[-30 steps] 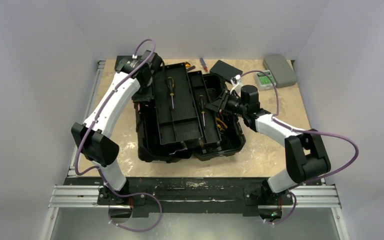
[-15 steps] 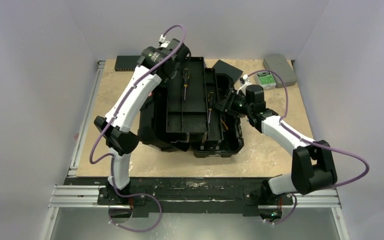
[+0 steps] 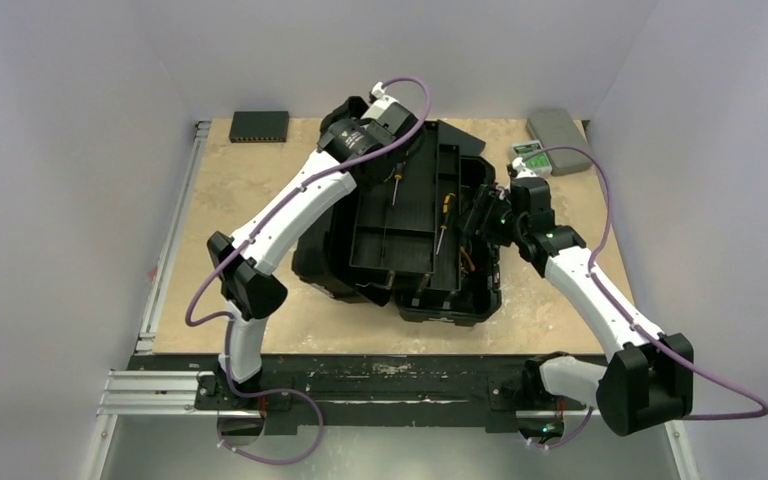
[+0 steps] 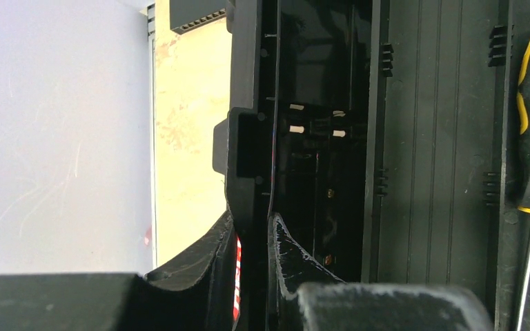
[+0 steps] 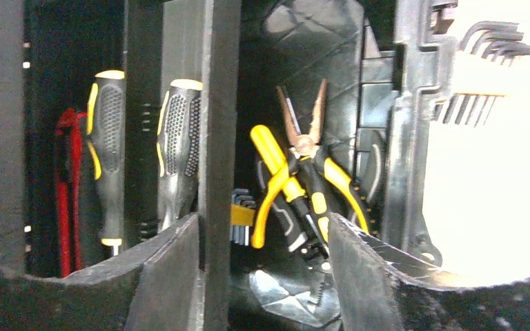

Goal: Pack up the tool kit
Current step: Close the toolbox at the center of the board.

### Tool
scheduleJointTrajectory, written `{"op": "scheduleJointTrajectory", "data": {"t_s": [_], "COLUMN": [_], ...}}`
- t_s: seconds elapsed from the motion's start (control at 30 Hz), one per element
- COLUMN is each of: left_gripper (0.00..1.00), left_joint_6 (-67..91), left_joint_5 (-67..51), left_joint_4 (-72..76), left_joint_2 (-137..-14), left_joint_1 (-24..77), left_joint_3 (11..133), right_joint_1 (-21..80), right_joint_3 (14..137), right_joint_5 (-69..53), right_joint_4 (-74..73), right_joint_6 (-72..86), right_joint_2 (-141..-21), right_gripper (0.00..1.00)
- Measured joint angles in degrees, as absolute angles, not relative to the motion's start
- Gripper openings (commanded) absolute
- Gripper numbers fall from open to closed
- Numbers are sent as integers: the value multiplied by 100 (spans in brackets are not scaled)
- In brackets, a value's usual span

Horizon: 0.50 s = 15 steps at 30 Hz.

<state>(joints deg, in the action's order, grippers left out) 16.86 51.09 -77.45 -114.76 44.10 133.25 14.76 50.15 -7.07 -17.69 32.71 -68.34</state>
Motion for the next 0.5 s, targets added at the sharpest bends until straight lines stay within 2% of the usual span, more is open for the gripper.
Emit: {"op": "scheduleJointTrajectory", "data": {"t_s": [0.23, 0.5], "left_gripper": [0, 0], "left_joint_6": [1603, 1573], "left_joint_5": [5120, 5022], "left_joint_4": [-7391, -7074], "left_joint_2": [-11476, -11456], "left_joint_1": [4451, 4495], "left_joint_3": [13006, 12844], "right_joint_1": [1219, 683], "right_joint_3": [5052, 4748], "right_joint_5": [-458, -1002], "right_joint_4": [-2176, -2062], "right_joint_6": [3192, 3236], "right_joint_2": [-6707, -6364], "right_gripper": [71, 73]}}
